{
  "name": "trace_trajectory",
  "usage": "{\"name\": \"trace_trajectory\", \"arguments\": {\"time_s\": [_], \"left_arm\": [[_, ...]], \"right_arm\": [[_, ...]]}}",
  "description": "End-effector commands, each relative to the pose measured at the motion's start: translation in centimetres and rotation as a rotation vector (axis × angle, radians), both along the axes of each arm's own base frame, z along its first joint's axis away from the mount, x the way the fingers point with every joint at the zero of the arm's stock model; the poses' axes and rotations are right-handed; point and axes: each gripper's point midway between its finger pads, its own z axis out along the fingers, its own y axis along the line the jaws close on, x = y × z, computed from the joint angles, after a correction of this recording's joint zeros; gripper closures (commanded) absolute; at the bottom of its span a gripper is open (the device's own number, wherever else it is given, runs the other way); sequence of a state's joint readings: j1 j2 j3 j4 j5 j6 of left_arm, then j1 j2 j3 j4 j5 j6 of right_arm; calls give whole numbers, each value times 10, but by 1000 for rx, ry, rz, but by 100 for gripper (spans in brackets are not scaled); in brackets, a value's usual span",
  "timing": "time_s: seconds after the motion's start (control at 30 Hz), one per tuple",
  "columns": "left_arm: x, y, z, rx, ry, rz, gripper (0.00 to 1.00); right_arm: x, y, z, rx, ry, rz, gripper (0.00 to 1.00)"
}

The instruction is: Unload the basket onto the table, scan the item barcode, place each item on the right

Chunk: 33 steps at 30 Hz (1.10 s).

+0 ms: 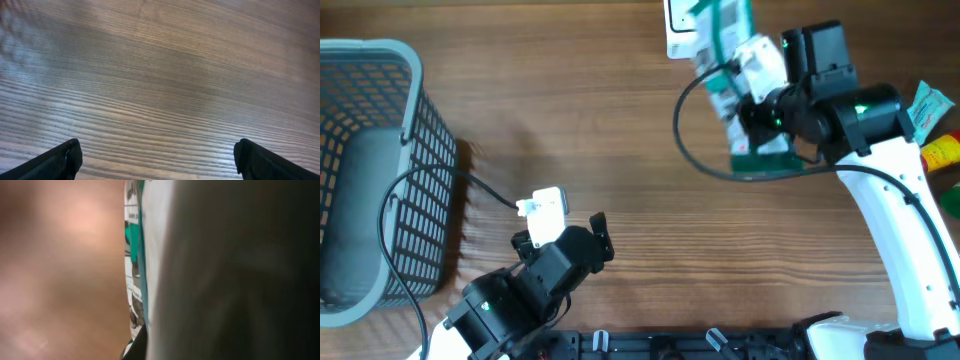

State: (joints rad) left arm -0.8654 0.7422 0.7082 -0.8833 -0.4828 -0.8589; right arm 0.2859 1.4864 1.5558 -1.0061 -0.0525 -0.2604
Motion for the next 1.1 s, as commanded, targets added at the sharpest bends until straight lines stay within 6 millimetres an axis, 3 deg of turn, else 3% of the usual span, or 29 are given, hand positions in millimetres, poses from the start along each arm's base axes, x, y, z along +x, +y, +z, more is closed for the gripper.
{"name": "trace_trajectory", "arguments": {"time_s": [0.0,0.33,0.57,0.7,0.8,0.9,1.0,1.07], "left_arm": [[2,2,4,1,-19,19,0],[2,2,4,1,-19,19,0],[2,2,4,1,-19,19,0],[2,2,4,1,-19,19,0],[2,2,4,0,-18,19,0],[2,2,4,1,-19,19,0],[2,2,4,1,-19,19,0],[2,2,4,1,-19,19,0]], "right_arm": [[31,-57,7,-222,-157,-277,95],[114,-72,-11,-517,-412,-271,95],[176,-70,-49,-874,-485,-113,95],[212,-62,-81,-1104,-545,9,96],[228,-55,-98,-1198,-596,72,95],[238,-39,-135,-1280,-585,214,95],[244,-20,-141,-1255,-634,216,96],[244,-18,-140,-1255,-639,216,96]]}}
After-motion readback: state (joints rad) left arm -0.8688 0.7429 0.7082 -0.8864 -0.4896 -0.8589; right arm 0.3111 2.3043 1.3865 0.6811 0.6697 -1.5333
